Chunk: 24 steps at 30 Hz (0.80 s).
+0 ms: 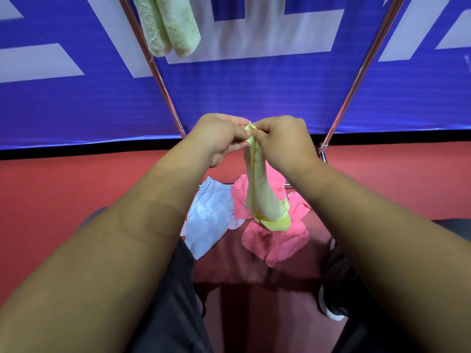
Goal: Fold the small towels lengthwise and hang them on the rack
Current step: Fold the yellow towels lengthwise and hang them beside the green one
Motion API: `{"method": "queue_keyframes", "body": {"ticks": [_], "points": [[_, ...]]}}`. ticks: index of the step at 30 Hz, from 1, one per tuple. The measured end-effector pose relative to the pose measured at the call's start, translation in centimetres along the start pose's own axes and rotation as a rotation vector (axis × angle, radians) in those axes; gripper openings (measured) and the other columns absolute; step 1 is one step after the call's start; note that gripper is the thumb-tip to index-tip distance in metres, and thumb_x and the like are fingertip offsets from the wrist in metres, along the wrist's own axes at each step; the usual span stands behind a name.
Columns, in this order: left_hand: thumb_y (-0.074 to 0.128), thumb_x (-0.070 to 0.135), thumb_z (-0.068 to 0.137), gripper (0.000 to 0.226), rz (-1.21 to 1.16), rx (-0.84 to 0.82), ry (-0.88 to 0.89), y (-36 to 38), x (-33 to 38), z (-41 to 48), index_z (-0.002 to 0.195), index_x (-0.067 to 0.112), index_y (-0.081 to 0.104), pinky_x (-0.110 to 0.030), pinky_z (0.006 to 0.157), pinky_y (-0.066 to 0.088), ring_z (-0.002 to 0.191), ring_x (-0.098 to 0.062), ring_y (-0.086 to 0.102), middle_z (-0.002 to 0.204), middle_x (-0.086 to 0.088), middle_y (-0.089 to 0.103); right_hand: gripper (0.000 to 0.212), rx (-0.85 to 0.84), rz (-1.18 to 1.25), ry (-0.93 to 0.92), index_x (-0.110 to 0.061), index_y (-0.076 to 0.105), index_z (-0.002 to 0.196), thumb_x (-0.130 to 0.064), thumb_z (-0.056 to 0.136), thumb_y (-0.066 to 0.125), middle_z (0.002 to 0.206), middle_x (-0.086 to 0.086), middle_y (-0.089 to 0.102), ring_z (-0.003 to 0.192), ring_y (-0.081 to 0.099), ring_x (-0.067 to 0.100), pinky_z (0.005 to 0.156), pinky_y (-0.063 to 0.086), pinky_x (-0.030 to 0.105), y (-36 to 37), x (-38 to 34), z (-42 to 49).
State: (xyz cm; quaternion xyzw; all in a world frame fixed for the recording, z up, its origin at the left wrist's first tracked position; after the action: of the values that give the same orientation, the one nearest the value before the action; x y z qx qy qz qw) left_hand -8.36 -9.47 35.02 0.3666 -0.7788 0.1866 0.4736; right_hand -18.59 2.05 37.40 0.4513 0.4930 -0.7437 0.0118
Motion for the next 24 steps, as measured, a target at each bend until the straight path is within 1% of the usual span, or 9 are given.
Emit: {"method": "queue_keyframes", "body": {"ticks": [6, 9, 11, 13, 16, 18, 21, 22, 24], "points": [[0.057, -0.026, 0.089, 0.033, -0.053, -0.012, 0.02, 0.3, 0.4, -0.1, 0.103, -0.001, 0.072, -0.028, 0.08, 0.066, 0.088, -0.024, 0.079, 0.102, -0.021, 0.078, 0.032, 0.001, -0.07, -0.065, -0.017, 0.082, 0.096, -0.035, 0.108, 0.058, 0.075, 0.009, 0.072, 0.075, 0.064, 0.03, 0.071, 0.054, 0.043, 0.3, -0.6, -0.3], [0.053, -0.029, 0.087, 0.041, -0.044, -0.017, 0.043, 0.3, 0.7, -0.2, 0.115, -0.005, 0.071, -0.026, 0.077, 0.065, 0.092, -0.028, 0.078, 0.111, -0.025, 0.076, 0.034, -0.009, -0.078, -0.079, -0.017, 0.082, 0.098, -0.032, 0.109, 0.053, 0.072, 0.009, 0.069, 0.069, 0.059, 0.03, 0.068, 0.054, 0.043, 0.4, -0.4, -0.3], [0.052, -0.029, 0.087, 0.048, -0.033, -0.024, 0.046, 0.2, 0.8, -0.3, 0.125, -0.007, 0.069, -0.025, 0.077, 0.065, 0.095, -0.028, 0.077, 0.116, -0.026, 0.075, 0.033, -0.038, -0.073, -0.09, -0.018, 0.083, 0.104, -0.025, 0.108, 0.051, 0.073, 0.009, 0.07, 0.067, 0.055, 0.029, 0.067, 0.054, 0.04, 0.4, -0.4, -0.5], [0.051, -0.029, 0.086, 0.05, -0.026, -0.029, 0.052, 0.0, 1.0, -0.3, 0.128, -0.008, 0.068, -0.025, 0.078, 0.065, 0.096, -0.028, 0.078, 0.116, -0.026, 0.075, 0.034, -0.058, -0.063, -0.099, -0.02, 0.083, 0.112, -0.022, 0.108, 0.049, 0.077, 0.011, 0.072, 0.069, 0.057, 0.03, 0.069, 0.055, 0.04, 0.5, -0.4, -0.6], [0.057, -0.026, 0.087, 0.046, -0.016, -0.035, 0.083, -0.1, 1.1, -0.1, 0.128, -0.008, 0.068, -0.028, 0.082, 0.065, 0.095, -0.029, 0.078, 0.116, -0.028, 0.075, 0.037, -0.056, 0.006, -0.088, -0.023, 0.084, 0.107, -0.035, 0.111, 0.049, 0.08, 0.01, 0.077, 0.077, 0.07, 0.033, 0.074, 0.059, 0.043, 0.9, 0.0, -0.7], [0.062, -0.022, 0.089, 0.042, -0.01, -0.05, 0.1, 0.1, 0.9, -0.1, 0.128, -0.008, 0.068, -0.031, 0.086, 0.065, 0.096, -0.03, 0.079, 0.115, -0.028, 0.075, 0.036, -0.033, 0.097, -0.039, -0.026, 0.085, 0.098, -0.044, 0.106, 0.054, 0.081, 0.008, 0.079, 0.082, 0.076, 0.031, 0.078, 0.061, 0.043, 1.0, 0.7, -0.3], [0.072, -0.013, 0.091, 0.037, 0.012, -0.079, 0.101, 0.4, 0.7, -0.1, 0.128, -0.004, 0.069, -0.034, 0.091, 0.065, 0.095, -0.028, 0.081, 0.112, -0.025, 0.078, 0.015, 0.015, 0.218, 0.034, -0.027, 0.086, 0.093, -0.03, 0.098, 0.073, 0.08, -0.007, 0.08, 0.079, 0.077, 0.015, 0.078, 0.061, 0.036, 0.2, 1.8, -0.1], [0.075, -0.01, 0.091, 0.038, 0.026, -0.091, 0.101, 0.4, 0.7, -0.1, 0.128, -0.003, 0.069, -0.035, 0.092, 0.065, 0.097, -0.028, 0.081, 0.113, -0.023, 0.078, 0.009, 0.025, 0.232, 0.044, -0.027, 0.086, 0.092, -0.026, 0.095, 0.077, 0.079, -0.009, 0.08, 0.078, 0.076, 0.011, 0.078, 0.06, 0.035, 0.1, 2.0, -0.1], [0.078, -0.006, 0.09, 0.041, 0.048, -0.114, 0.111, 0.6, 0.6, -0.1, 0.129, -0.003, 0.068, -0.036, 0.093, 0.065, 0.101, -0.03, 0.081, 0.114, -0.022, 0.079, 0.003, 0.035, 0.249, 0.059, -0.025, 0.082, 0.091, -0.027, 0.093, 0.08, 0.081, -0.01, 0.079, 0.079, 0.075, 0.01, 0.077, 0.06, 0.034, -0.1, 2.2, -0.3]]}}
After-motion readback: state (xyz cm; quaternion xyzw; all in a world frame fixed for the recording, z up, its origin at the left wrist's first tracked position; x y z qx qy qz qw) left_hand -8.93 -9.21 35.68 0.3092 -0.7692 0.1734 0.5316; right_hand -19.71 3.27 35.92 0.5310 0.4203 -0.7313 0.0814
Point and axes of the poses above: each hand's wrist, its own z-axis towards the middle knuckle, its own y-axis out of the palm, x = y × z, the point moved 7 cm from there along z, towards the middle knuckle
